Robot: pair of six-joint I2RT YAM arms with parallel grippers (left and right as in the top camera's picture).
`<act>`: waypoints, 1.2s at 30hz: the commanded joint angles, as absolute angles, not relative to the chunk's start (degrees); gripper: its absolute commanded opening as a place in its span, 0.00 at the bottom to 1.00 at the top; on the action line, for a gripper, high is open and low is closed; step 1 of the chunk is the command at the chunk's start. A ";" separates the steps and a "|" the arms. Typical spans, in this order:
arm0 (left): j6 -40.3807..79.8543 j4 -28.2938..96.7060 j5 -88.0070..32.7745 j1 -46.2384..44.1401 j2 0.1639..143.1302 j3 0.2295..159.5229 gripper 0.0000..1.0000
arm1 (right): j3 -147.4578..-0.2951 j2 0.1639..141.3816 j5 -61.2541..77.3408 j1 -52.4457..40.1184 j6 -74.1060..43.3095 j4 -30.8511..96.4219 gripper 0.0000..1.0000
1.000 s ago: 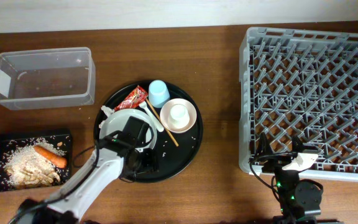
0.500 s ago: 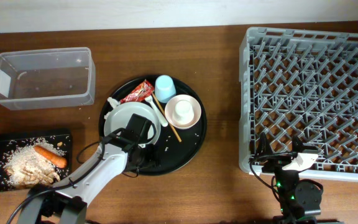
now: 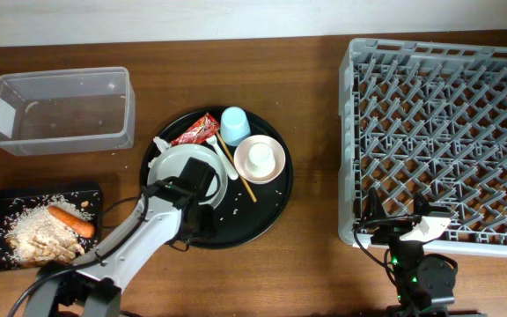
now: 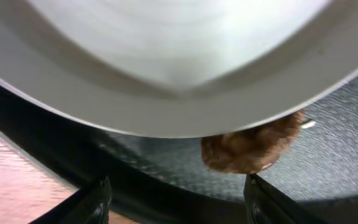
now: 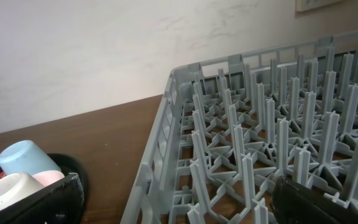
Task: Sort waste into correct bins and load items into the dishwasher rack
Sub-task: 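Reach the left gripper to the brown food scrap beside the bowl, then close the left gripper on the brown food scrap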
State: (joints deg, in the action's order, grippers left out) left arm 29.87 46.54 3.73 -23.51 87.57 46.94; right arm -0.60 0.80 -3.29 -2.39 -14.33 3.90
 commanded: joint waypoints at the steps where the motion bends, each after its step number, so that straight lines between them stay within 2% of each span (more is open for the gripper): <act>1: 31.27 47.79 6.85 -23.59 87.99 49.91 0.68 | -0.32 0.36 -3.20 -2.17 -13.74 4.38 0.99; 8: 30.98 45.50 2.42 -24.56 88.01 51.27 0.68 | -0.32 0.36 -3.20 -2.17 -13.74 4.38 0.99; 11: 30.65 43.51 2.35 -26.39 88.09 51.27 0.68 | -0.32 0.36 -3.20 -2.17 -13.74 4.38 0.99; 18: 39.24 43.42 2.81 -27.38 88.18 50.50 0.68 | -0.32 0.36 -3.20 -2.17 -13.74 4.38 0.99; 36: 42.24 40.01 4.51 -27.38 91.94 49.63 0.69 | -0.32 0.36 -3.20 -2.17 -13.74 4.38 0.99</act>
